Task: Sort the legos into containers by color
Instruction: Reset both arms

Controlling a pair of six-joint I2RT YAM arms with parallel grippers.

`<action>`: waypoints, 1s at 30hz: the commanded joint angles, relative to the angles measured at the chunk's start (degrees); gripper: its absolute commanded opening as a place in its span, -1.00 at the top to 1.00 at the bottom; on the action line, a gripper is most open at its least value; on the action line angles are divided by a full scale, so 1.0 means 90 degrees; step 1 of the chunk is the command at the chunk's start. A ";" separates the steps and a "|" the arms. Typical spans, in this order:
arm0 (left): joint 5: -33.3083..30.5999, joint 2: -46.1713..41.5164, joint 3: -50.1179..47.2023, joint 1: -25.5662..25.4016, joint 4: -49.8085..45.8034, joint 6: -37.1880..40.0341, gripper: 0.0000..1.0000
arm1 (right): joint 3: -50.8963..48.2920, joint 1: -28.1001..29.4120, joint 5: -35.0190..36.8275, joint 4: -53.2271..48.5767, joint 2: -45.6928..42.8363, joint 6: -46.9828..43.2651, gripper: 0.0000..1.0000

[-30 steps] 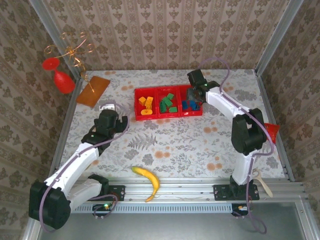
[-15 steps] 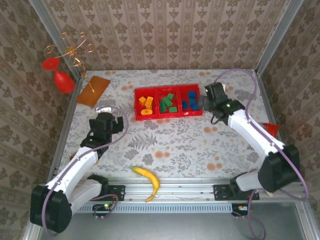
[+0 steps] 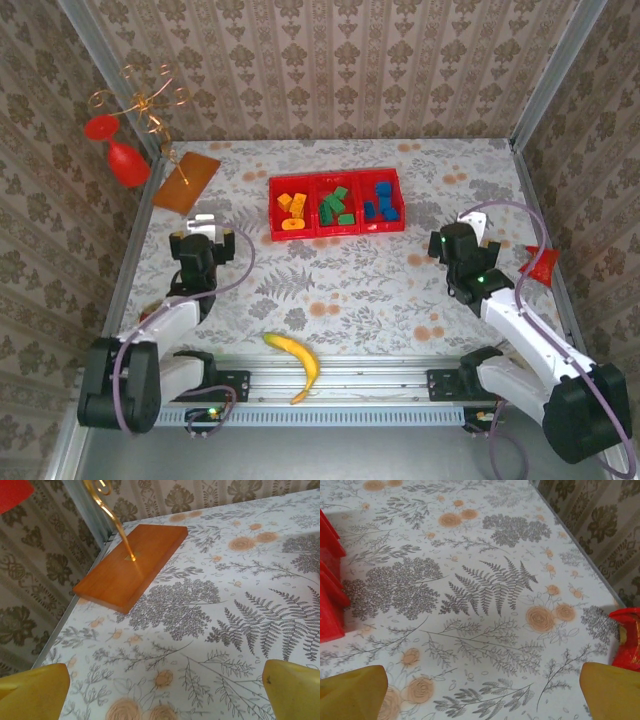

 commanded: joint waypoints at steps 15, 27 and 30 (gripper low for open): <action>0.1785 0.2348 -0.0187 0.0650 0.3146 0.0150 -1.00 | -0.1419 -0.0911 -0.1190 0.3452 0.0126 -0.0862 -1.00; 0.2699 0.2279 0.0349 0.1222 0.2007 -0.0284 -1.00 | -0.1668 -0.1643 -0.2651 0.5664 0.1472 -0.0950 -1.00; 0.2698 0.2277 0.0349 0.1214 0.2019 -0.0288 -1.00 | -0.1525 -0.1723 -0.3003 0.6100 0.1955 -0.0894 -1.00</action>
